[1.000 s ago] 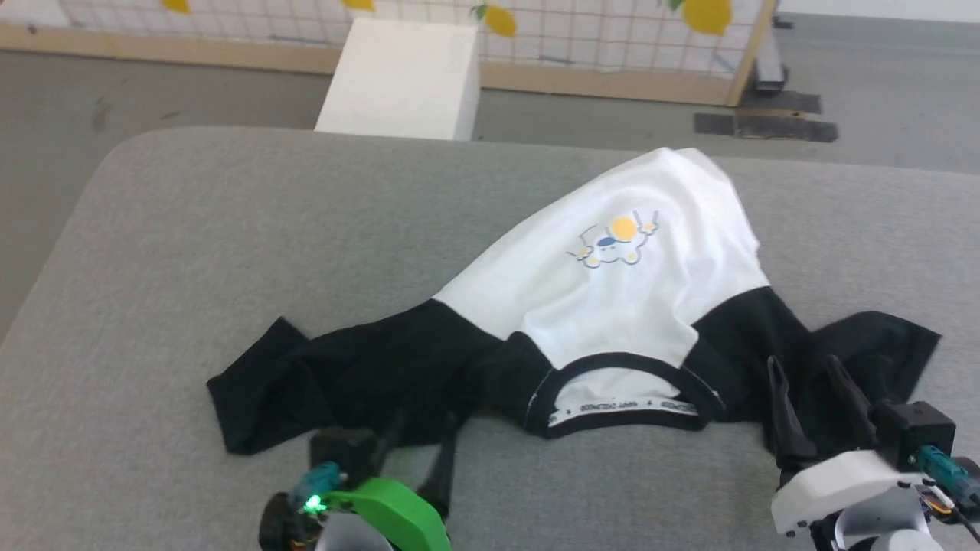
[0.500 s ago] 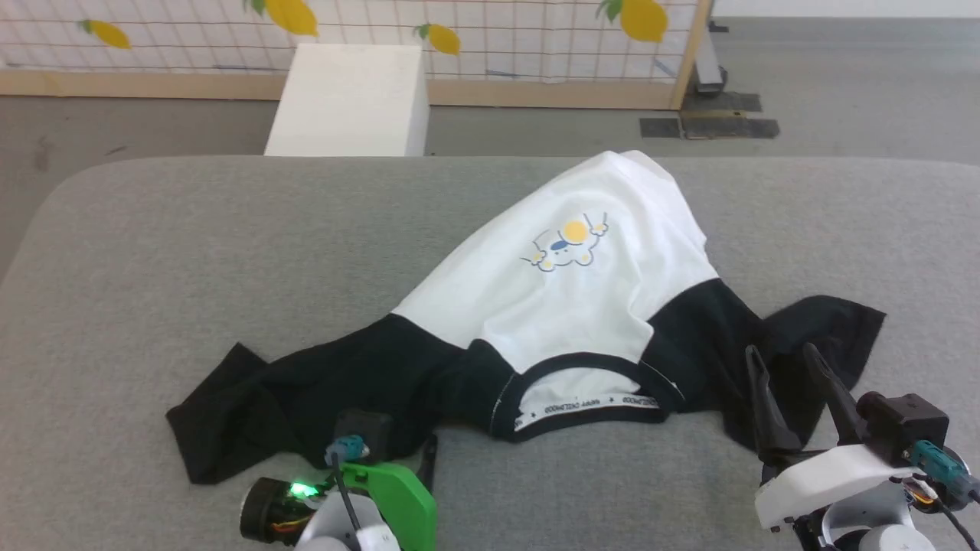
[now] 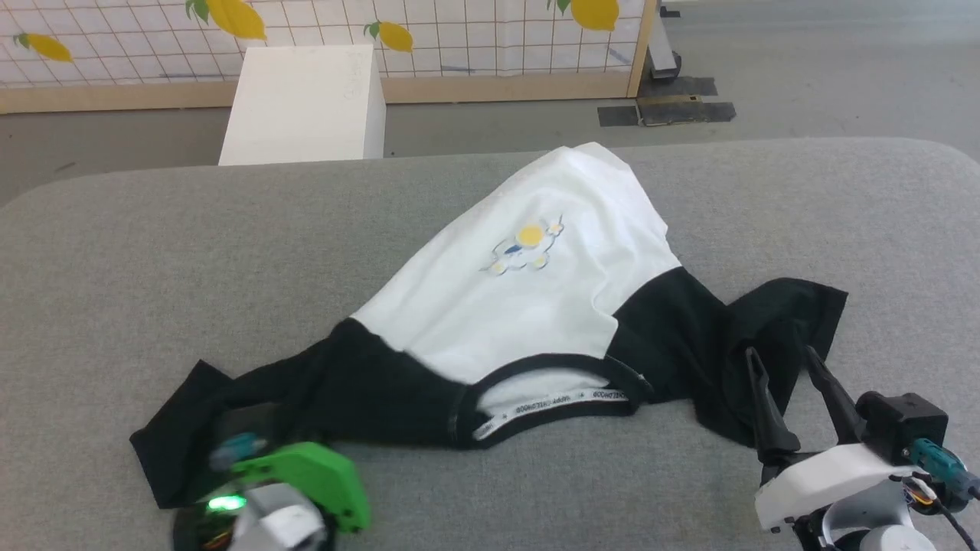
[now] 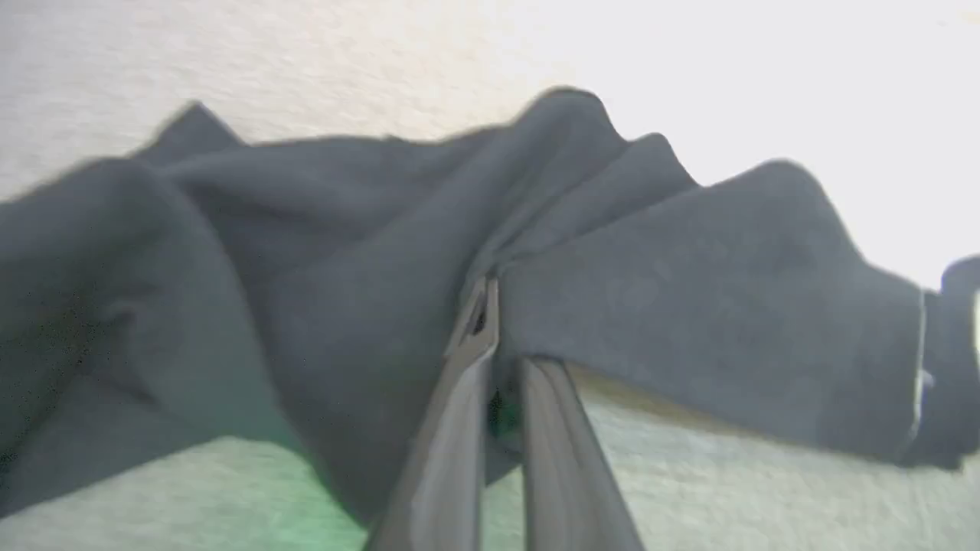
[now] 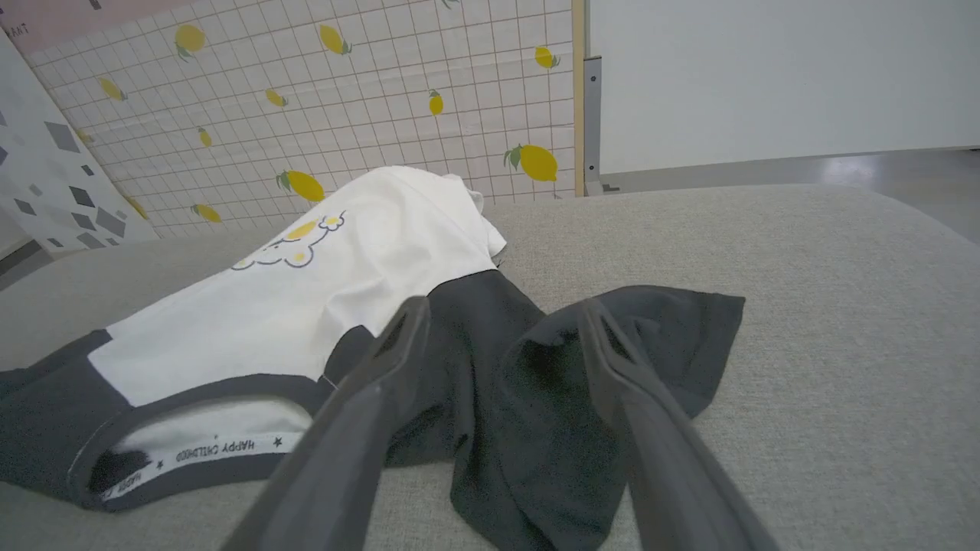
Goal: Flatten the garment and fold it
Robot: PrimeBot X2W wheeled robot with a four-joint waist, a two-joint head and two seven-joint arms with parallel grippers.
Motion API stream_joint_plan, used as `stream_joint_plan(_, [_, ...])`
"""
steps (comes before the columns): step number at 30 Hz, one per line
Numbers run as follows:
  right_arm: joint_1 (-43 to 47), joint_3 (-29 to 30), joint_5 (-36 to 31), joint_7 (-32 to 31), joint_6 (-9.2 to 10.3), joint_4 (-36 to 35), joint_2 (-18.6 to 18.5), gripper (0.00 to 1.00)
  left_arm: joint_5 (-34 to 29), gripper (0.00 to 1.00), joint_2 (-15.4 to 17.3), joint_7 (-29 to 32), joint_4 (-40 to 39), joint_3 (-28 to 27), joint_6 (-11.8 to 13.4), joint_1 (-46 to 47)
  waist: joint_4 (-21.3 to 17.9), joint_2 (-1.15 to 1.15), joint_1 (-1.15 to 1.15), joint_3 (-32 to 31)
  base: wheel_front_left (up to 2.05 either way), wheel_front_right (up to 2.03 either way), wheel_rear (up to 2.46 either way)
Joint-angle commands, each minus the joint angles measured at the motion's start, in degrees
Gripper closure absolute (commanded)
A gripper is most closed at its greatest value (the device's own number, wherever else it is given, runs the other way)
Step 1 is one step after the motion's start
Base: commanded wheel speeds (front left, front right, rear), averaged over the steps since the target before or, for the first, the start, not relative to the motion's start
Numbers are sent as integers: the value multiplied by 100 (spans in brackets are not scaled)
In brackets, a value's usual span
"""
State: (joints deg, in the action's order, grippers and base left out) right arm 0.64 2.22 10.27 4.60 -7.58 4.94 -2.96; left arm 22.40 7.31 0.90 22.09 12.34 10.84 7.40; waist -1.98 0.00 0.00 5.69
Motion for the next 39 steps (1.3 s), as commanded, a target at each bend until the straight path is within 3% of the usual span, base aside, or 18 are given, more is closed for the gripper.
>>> stream_joint_plan(1, [29,-12,45,-47,9,16,8,0,133,100,52,-233,-44,-241,127,-115,27,0,0,-22,0,0,0])
stream_joint_plan(7, [174,-365,-274,-767,9,148,8,0,392,100,345,-729,-268,-901,321,-382,118,0,0,-70,0,0,0])
stream_joint_plan(11, [247,-705,-738,-1388,9,123,-8,0,469,100,487,-711,-420,-1039,332,-495,166,0,0,-42,0,0,0])
stream_joint_plan(16, [83,-1080,-1428,-1737,9,112,-229,0,518,100,497,-680,-540,-1010,284,-485,234,0,0,71,0,0,0])
stream_joint_plan(24, [-396,-1518,-1989,-1981,9,509,-654,0,549,100,321,-618,-674,-796,234,-382,433,0,0,289,0,0,0])
stream_joint_plan(30, [-860,-2000,-2025,-2016,9,945,-1012,0,578,100,243,-613,-662,-671,153,-254,571,0,0,480,0,0,0])
stream_joint_plan(34, [-1147,-2108,-1938,-1995,9,1189,-1051,0,599,100,215,-659,-578,-625,99,-168,619,0,0,577,0,0,0])
stream_joint_plan(36, [-1263,-2083,-1657,-2067,9,1438,-955,98,619,100,188,-690,-484,-581,57,-103,661,0,0,608,0,0,0])
stream_joint_plan(39, [-1228,-1992,-1449,-2079,9,1526,-866,100,638,100,182,-720,-397,-561,19,-76,674,0,0,567,0,0,0])
